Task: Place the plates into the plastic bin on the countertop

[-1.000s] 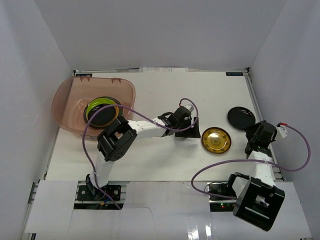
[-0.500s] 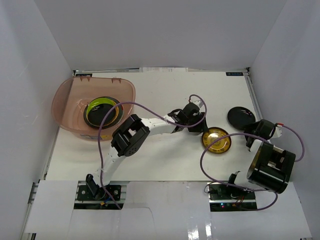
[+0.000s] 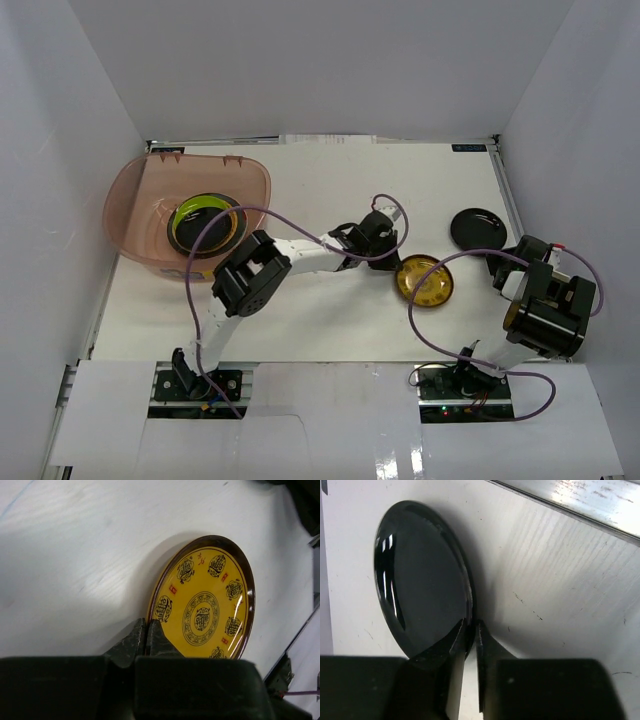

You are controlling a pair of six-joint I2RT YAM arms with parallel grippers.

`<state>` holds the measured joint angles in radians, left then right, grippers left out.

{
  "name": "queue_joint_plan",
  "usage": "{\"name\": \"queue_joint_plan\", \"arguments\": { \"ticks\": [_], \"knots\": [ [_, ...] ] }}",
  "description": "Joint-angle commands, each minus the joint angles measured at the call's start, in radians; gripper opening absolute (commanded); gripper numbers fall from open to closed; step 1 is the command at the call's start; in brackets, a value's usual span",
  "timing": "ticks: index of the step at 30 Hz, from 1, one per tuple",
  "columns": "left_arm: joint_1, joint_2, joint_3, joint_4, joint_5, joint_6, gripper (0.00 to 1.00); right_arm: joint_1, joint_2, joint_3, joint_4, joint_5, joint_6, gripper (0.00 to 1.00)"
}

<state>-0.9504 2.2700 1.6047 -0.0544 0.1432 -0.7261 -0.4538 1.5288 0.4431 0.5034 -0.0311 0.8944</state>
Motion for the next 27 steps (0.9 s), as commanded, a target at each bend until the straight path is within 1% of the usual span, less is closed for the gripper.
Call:
{"name": "queue_joint_plan", "arguments": {
  "ticks": [1, 2, 3, 4, 5, 7, 8, 10, 11, 13, 14, 16, 17, 19, 20, 22, 23, 25, 26, 27],
  "knots": [
    [0.038, -0.242, -0.186, -0.081, -0.109, 0.04, 0.0, -0.002, -0.007, -0.01, 0.0, -0.03, 0.003, 0.14],
    [0.064, -0.309, -0.228, -0.05, -0.111, 0.031, 0.0, 0.0, -0.016, -0.012, 0.01, -0.041, 0.003, 0.08],
    [0.082, -0.373, -0.267, -0.041, -0.111, 0.025, 0.0, 0.003, -0.027, -0.015, 0.018, -0.047, 0.005, 0.08],
    [0.103, -0.502, -0.329, -0.036, -0.099, 0.021, 0.0, 0.006, -0.054, -0.026, 0.023, -0.053, 0.005, 0.08],
    [0.152, -0.565, -0.357, -0.033, -0.091, 0.017, 0.0, 0.015, -0.073, -0.033, 0.032, -0.058, 0.006, 0.08],
    [0.214, -0.683, -0.417, -0.053, -0.076, 0.004, 0.0, 0.029, -0.135, -0.052, 0.058, -0.084, 0.006, 0.08],
    [0.284, -0.795, -0.436, -0.058, -0.064, -0.002, 0.0, 0.056, -0.165, -0.07, 0.066, -0.089, 0.003, 0.08],
    [0.356, -0.898, -0.465, -0.091, -0.06, -0.009, 0.0, 0.099, -0.241, -0.084, 0.069, -0.102, -0.012, 0.08],
    [0.425, -0.985, -0.48, -0.113, -0.092, 0.0, 0.0, 0.153, -0.266, -0.083, 0.064, -0.105, -0.021, 0.08],
    [0.499, -1.056, -0.486, -0.192, -0.128, 0.022, 0.0, 0.219, -0.336, -0.081, 0.044, -0.098, -0.048, 0.08],
    [0.588, -1.107, -0.494, -0.24, -0.161, 0.031, 0.0, 0.287, -0.358, -0.077, 0.038, -0.089, -0.064, 0.08],
    [0.671, -1.144, -0.508, -0.284, -0.198, 0.056, 0.0, 0.355, -0.409, -0.061, 0.018, -0.085, -0.074, 0.08],
    [0.771, -1.161, -0.535, -0.309, -0.202, 0.062, 0.0, 0.43, -0.421, -0.052, 0.011, -0.079, -0.08, 0.08],
    [0.879, -1.199, -0.574, -0.318, -0.195, 0.065, 0.0, 0.515, -0.446, -0.003, -0.015, -0.067, -0.112, 0.08],
    [0.979, -1.21, -0.598, -0.308, -0.191, 0.065, 0.0, 0.588, -0.449, 0.017, -0.037, -0.061, -0.12, 0.08],
    [1.088, -1.216, -0.666, -0.299, -0.168, 0.067, 0.0, 0.664, -0.438, 0.084, -0.057, -0.061, -0.158, 0.08],
    [1.113, -1.207, -0.683, -0.301, -0.153, 0.07, 0.0, 0.743, -0.431, 0.112, -0.086, -0.049, -0.173, 0.08],
    [1.142, -1.181, -0.718, -0.305, -0.149, 0.071, 0.0, 0.82, -0.401, 0.189, -0.111, -0.029, -0.221, 0.08],
    [1.162, -1.173, -0.73, -0.299, -0.155, 0.071, 0.0, 0.887, -0.389, 0.215, -0.121, -0.015, -0.232, 0.08],
    [1.18, -1.16, -0.749, -0.294, -0.166, 0.076, 0.0, 0.918, -0.366, 0.258, -0.132, -0.013, -0.248, 0.08]
  ]
}}
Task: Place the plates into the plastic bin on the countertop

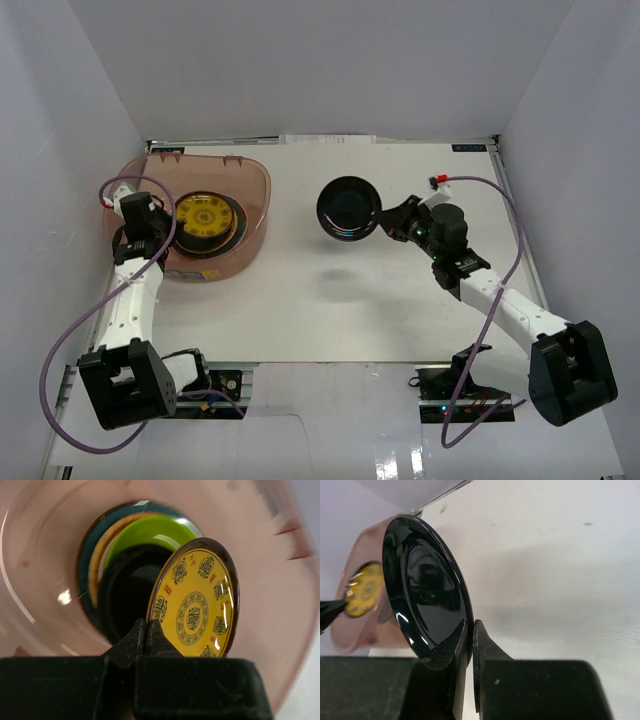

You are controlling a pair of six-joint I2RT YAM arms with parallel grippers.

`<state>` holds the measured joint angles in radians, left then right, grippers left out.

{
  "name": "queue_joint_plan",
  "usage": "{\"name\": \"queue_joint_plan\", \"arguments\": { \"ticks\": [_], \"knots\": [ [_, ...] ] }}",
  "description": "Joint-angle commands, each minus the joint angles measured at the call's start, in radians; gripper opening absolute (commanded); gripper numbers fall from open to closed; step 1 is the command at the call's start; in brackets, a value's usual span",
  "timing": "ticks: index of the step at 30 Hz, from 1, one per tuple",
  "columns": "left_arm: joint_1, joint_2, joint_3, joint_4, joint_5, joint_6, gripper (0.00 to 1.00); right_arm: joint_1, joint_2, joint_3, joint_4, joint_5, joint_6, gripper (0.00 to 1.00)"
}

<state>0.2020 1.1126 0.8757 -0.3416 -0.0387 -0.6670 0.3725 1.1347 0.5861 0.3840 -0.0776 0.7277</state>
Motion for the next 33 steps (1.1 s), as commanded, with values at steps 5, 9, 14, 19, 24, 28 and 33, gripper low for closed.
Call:
{"name": "queue_joint_plan", "arguments": {
  "ticks": [5, 9, 14, 19, 24, 28, 33],
  "knots": [
    [0.099, 0.088, -0.026, 0.021, 0.092, -0.005, 0.0, 0.252, 0.128, 0.266, -0.046, 0.044, -0.131, 0.08],
    [0.103, 0.131, -0.006, 0.01, 0.08, 0.017, 0.11, 0.342, 0.271, 0.44, -0.097, 0.052, -0.174, 0.08],
    [0.105, 0.116, 0.009, 0.021, 0.089, 0.024, 0.82, 0.433, 0.448, 0.682, -0.178, 0.072, -0.205, 0.08],
    [0.105, 0.049, 0.066, 0.036, 0.217, -0.014, 0.98, 0.479, 0.654, 0.951, -0.244, 0.094, -0.208, 0.08],
    [0.103, -0.137, 0.123, 0.124, 0.316, -0.049, 0.98, 0.505, 0.864, 1.161, -0.318, 0.113, -0.206, 0.08],
    [0.083, -0.212, 0.177, 0.162, 0.514, -0.066, 0.98, 0.545, 1.019, 1.394, -0.373, 0.134, -0.223, 0.08],
    [0.001, -0.218, 0.18, 0.168, 0.677, -0.065, 0.98, 0.583, 1.203, 1.595, -0.41, 0.163, -0.237, 0.08]
  ]
}}
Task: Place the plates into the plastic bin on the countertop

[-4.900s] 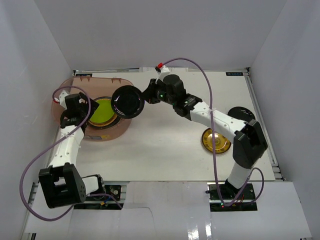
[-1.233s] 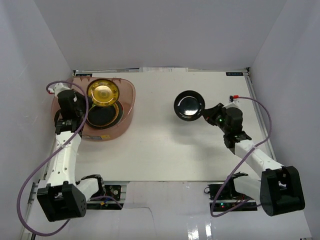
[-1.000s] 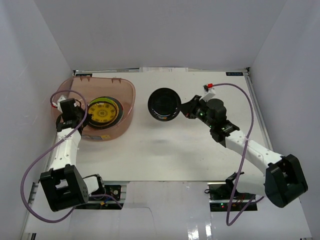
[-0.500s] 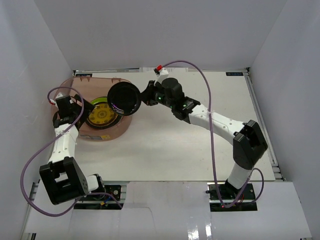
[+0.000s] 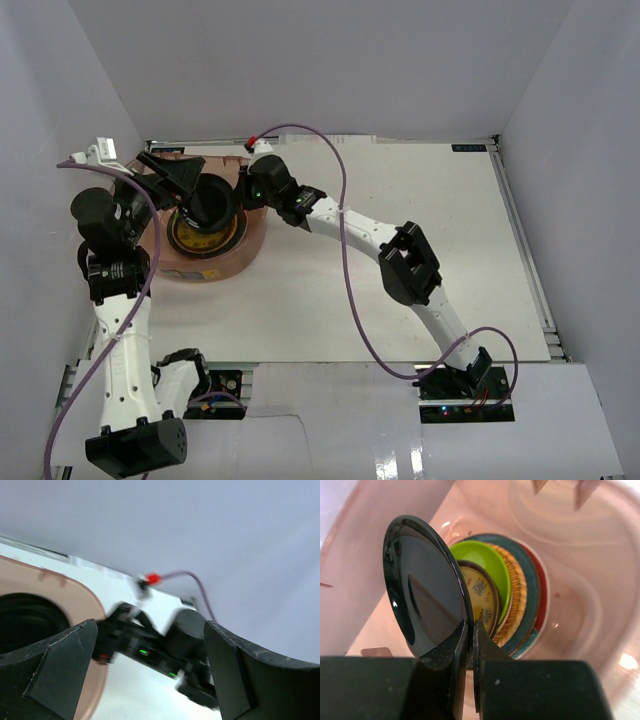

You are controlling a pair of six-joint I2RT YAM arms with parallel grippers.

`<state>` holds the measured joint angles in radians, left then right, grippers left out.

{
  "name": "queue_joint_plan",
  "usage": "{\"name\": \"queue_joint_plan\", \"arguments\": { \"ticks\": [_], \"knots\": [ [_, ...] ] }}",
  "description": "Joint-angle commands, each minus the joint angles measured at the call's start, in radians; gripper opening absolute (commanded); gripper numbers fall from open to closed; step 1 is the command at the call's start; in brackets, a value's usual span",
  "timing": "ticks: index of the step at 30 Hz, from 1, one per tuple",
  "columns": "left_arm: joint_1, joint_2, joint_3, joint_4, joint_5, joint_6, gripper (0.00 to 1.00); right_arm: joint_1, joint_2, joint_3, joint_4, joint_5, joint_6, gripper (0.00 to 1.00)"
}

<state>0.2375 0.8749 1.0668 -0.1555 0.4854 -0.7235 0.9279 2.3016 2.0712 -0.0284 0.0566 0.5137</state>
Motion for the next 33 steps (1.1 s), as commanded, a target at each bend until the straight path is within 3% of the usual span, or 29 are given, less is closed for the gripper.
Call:
{"name": "queue_joint_plan", "arguments": {
  "ticks": [1, 3, 6, 7, 8, 11, 15, 18, 20, 21, 27, 29, 31, 32, 33],
  "knots": [
    [-0.047, 0.013, -0.024, -0.016, 0.188, -0.01, 0.98, 0.029, 0.053, 0.139, 0.005, 0.037, -0.018, 0.08],
    [-0.091, -0.004, -0.039, -0.013, 0.226, 0.001, 0.98, 0.031, 0.091, 0.155, 0.011, 0.031, 0.008, 0.1],
    [-0.151, -0.033, -0.079, -0.013, 0.26, 0.013, 0.98, 0.032, 0.094, 0.145, 0.016, 0.014, 0.023, 0.37],
    [-0.161, -0.039, -0.096, -0.013, 0.272, 0.019, 0.98, 0.034, 0.087, 0.139, 0.043, 0.003, 0.023, 0.55],
    [-0.168, -0.053, -0.1, -0.013, 0.275, 0.016, 0.98, 0.034, 0.061, 0.124, 0.045, 0.002, 0.02, 0.61],
    [-0.197, -0.071, -0.093, -0.012, 0.291, 0.012, 0.98, 0.035, -0.049, 0.026, 0.076, 0.006, -0.016, 0.73],
    [-0.202, -0.085, -0.041, -0.007, 0.289, 0.009, 0.98, 0.035, -0.241, -0.169, 0.146, 0.008, -0.053, 0.76],
    [-0.205, -0.094, 0.011, -0.004, 0.276, 0.01, 0.98, 0.034, -0.424, -0.386, 0.188, 0.032, -0.093, 0.85],
    [-0.205, -0.105, 0.033, -0.003, 0.271, 0.016, 0.98, 0.034, -0.589, -0.53, 0.223, 0.074, -0.13, 0.99],
    [-0.205, -0.109, 0.05, -0.001, 0.268, 0.024, 0.98, 0.032, -0.65, -0.677, 0.261, 0.093, -0.144, 0.9],
    [-0.205, -0.149, 0.059, 0.06, 0.33, 0.004, 0.98, 0.031, -1.14, -1.089, 0.245, 0.299, -0.26, 0.9],
    [-0.207, -0.168, 0.048, 0.066, 0.36, 0.006, 0.98, 0.032, -1.341, -1.244, 0.2, 0.356, -0.265, 0.9],
    [-0.211, -0.185, 0.012, 0.07, 0.386, 0.007, 0.98, 0.031, -1.55, -1.368, 0.107, 0.423, -0.259, 0.99],
    [-0.216, -0.198, -0.005, 0.071, 0.397, 0.009, 0.98, 0.032, -1.614, -1.404, 0.07, 0.455, -0.244, 0.96],
    [-0.219, -0.206, -0.022, 0.08, 0.412, 0.009, 0.98, 0.032, -1.734, -1.434, 0.035, 0.512, -0.238, 0.76]
  ]
}}
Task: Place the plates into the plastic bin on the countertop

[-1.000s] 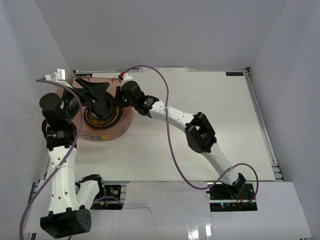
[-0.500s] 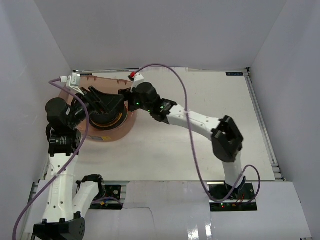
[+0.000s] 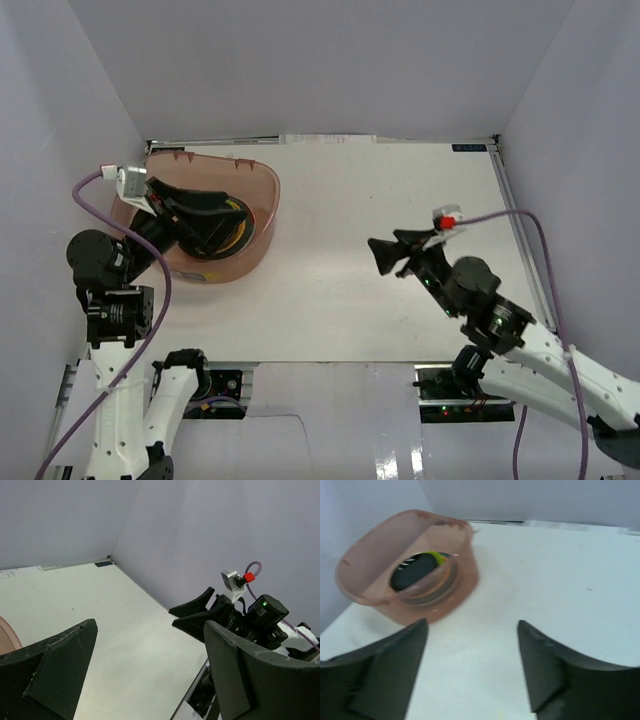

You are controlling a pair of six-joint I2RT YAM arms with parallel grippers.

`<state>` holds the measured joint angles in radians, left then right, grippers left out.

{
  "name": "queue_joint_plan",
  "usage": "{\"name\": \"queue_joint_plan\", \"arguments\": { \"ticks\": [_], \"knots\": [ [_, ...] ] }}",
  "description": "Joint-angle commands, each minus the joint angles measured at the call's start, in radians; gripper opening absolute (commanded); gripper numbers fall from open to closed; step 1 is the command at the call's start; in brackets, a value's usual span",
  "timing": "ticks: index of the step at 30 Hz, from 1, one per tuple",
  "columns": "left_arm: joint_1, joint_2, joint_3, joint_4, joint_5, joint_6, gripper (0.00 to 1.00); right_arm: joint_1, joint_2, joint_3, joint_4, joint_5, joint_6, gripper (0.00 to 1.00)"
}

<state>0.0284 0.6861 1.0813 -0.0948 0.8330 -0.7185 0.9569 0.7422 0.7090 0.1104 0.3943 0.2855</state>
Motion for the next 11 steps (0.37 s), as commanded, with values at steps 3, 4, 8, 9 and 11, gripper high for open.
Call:
{"name": "queue_joint_plan", "arguments": {
  "ticks": [3, 4, 8, 9, 11],
  "knots": [
    [-0.05, -0.042, -0.118, 0.023, 0.109, 0.025, 0.98, 0.003, -0.356, -0.16, -0.241, 0.271, 0.023, 0.91],
    [-0.059, -0.048, -0.162, 0.023, 0.123, 0.03, 0.98, 0.003, -0.384, -0.181, -0.27, 0.284, 0.03, 0.9],
    [-0.074, -0.056, -0.23, 0.014, 0.155, 0.05, 0.98, 0.003, -0.423, -0.155, -0.281, 0.262, 0.02, 0.9],
    [-0.076, -0.054, -0.231, 0.004, 0.15, 0.057, 0.98, 0.002, -0.411, -0.135, -0.285, 0.261, -0.003, 0.9],
    [-0.084, -0.046, -0.213, -0.005, 0.131, 0.073, 0.98, 0.003, -0.393, -0.039, -0.316, 0.268, -0.029, 0.9]
  ]
}}
